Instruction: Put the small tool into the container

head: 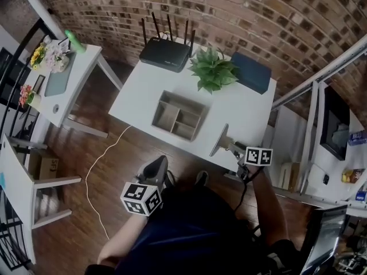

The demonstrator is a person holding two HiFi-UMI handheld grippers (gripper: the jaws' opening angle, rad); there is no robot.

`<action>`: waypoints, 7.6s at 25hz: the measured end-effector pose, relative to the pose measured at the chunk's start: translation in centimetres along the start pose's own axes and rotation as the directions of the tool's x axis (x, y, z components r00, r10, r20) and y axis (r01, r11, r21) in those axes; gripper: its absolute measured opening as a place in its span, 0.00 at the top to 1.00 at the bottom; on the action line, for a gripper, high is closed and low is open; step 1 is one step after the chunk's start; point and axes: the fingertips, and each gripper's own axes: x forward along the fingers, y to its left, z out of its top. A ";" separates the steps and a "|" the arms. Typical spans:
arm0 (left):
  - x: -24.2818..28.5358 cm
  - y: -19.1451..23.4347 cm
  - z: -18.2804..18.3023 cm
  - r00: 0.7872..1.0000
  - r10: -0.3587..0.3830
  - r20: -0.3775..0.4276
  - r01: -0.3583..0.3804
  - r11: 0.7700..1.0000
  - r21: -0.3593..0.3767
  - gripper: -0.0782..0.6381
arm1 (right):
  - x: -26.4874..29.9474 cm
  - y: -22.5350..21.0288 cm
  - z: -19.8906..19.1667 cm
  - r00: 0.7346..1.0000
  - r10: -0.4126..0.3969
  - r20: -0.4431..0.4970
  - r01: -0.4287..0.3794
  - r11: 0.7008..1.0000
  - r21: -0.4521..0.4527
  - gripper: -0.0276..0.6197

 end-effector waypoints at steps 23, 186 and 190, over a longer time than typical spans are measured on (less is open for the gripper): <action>-1.1 2.9 0.4 0.993 0.111 0.040 -0.109 0.993 -0.046 0.88 | 3.2 1.5 0.5 0.966 0.244 -0.089 -0.212 0.939 0.271 0.93; 5.2 -6.5 -2.6 0.998 -0.024 -0.058 0.025 1.000 0.013 0.88 | -8.6 19.7 3.9 0.879 0.383 0.283 -0.180 0.818 -0.547 0.94; 4.6 -6.9 -3.7 0.997 0.016 -0.070 -0.015 1.000 0.017 0.88 | -9.0 19.6 3.0 0.872 0.407 0.270 -0.209 0.810 -0.548 0.94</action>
